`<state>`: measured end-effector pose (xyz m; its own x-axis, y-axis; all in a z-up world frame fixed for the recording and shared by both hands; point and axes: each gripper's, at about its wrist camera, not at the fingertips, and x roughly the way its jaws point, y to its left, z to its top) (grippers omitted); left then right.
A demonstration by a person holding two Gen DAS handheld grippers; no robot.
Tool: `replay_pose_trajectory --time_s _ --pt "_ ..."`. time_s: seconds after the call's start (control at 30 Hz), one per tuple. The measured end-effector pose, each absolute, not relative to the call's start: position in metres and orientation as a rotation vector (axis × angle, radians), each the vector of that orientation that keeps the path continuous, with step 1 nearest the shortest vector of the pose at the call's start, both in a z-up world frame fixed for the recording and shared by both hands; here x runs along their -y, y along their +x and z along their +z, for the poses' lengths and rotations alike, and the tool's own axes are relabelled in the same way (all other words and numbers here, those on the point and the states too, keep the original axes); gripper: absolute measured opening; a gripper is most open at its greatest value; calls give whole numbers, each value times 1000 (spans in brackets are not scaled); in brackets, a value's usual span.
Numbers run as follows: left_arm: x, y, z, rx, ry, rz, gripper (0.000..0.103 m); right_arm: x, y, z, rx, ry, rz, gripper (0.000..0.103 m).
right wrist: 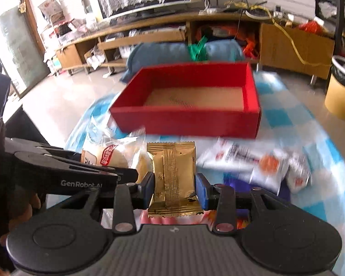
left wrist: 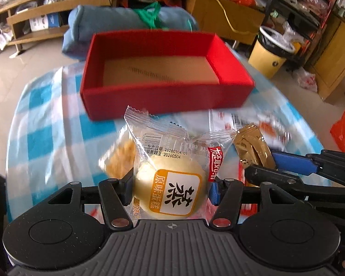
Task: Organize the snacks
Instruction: 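Carry the gold packet and the white bun over the red box with both tools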
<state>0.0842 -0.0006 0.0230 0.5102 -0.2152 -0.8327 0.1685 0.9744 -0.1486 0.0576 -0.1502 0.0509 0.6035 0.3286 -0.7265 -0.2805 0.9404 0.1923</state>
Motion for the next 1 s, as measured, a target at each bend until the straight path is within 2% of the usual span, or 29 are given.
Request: replay_pose_trajectory --time_s 0.53,1.0 --pt "1 176 46 -933 -132 -172 66 157 161 71 -774 70 280 34" --pt "5 220 31 -948 -108 -107 66 156 214 59 -771 39 240 34"
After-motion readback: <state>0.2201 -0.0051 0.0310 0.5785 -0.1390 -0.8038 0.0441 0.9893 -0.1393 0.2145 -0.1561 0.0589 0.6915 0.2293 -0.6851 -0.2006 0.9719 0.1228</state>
